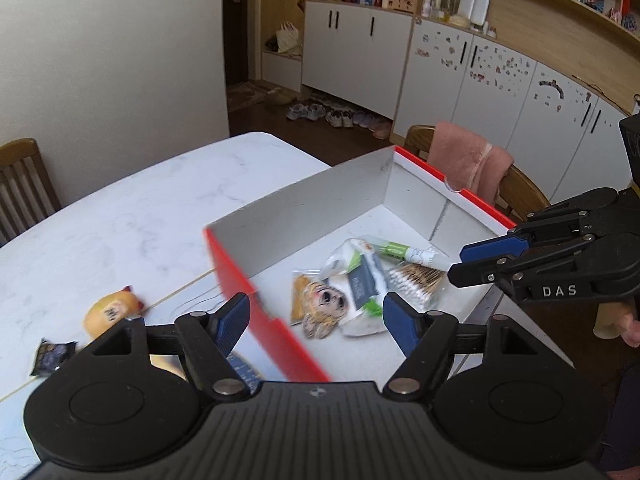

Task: Organize objects
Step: 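Withdraw both tools from the shoebox toward the snack packet and bread bag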

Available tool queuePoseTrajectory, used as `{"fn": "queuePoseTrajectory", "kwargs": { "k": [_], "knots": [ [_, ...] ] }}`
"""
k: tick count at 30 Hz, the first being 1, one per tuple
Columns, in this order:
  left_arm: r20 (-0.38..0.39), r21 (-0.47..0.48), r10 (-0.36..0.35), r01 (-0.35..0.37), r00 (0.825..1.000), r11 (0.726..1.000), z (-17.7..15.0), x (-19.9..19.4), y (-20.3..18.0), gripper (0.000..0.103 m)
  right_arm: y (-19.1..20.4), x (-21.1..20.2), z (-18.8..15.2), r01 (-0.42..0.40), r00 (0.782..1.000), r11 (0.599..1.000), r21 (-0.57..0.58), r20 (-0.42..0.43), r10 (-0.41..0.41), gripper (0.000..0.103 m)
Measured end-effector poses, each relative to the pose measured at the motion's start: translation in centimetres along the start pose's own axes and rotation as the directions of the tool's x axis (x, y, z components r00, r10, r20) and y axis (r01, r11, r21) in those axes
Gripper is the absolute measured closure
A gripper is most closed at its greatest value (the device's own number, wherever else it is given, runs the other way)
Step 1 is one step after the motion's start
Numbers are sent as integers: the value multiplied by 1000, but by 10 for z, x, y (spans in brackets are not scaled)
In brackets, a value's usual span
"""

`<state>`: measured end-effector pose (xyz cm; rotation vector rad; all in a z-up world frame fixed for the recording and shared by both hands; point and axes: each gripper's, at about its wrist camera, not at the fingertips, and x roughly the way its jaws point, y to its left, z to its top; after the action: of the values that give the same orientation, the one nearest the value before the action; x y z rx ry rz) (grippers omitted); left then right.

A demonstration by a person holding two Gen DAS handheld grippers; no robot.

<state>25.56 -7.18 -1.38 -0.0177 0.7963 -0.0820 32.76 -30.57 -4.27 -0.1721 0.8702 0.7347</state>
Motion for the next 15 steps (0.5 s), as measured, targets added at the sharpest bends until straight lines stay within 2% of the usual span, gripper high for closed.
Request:
{"fn": "queuePoseTrajectory", "kwargs": {
  "k": [2, 4, 10, 13, 15],
  "knots": [
    [14, -3, 13, -13, 1000, 1000, -6, -10, 8, 30, 9, 0, 1, 2, 1000, 1000, -6, 3, -2, 80],
    [18, -21, 6, -5, 1000, 1000, -13, -19, 18, 24, 18, 0, 2, 7, 1000, 1000, -13, 6, -6, 80],
    [23, -83, 24, -22, 999, 996, -35, -40, 54, 24, 48, 3, 4, -1, 1000, 1000, -14, 15, 1, 78],
    [31, -117, 35, -31, 999, 993, -47, -51, 73, 24, 64, 6, 6, 7, 1000, 1000, -20, 21, -6, 74],
    [32, -134, 37, -32, 999, 991, -54, -57, 85, 24, 73, 7, 8, 6, 1000, 1000, -20, 26, -5, 67]
  ]
}}
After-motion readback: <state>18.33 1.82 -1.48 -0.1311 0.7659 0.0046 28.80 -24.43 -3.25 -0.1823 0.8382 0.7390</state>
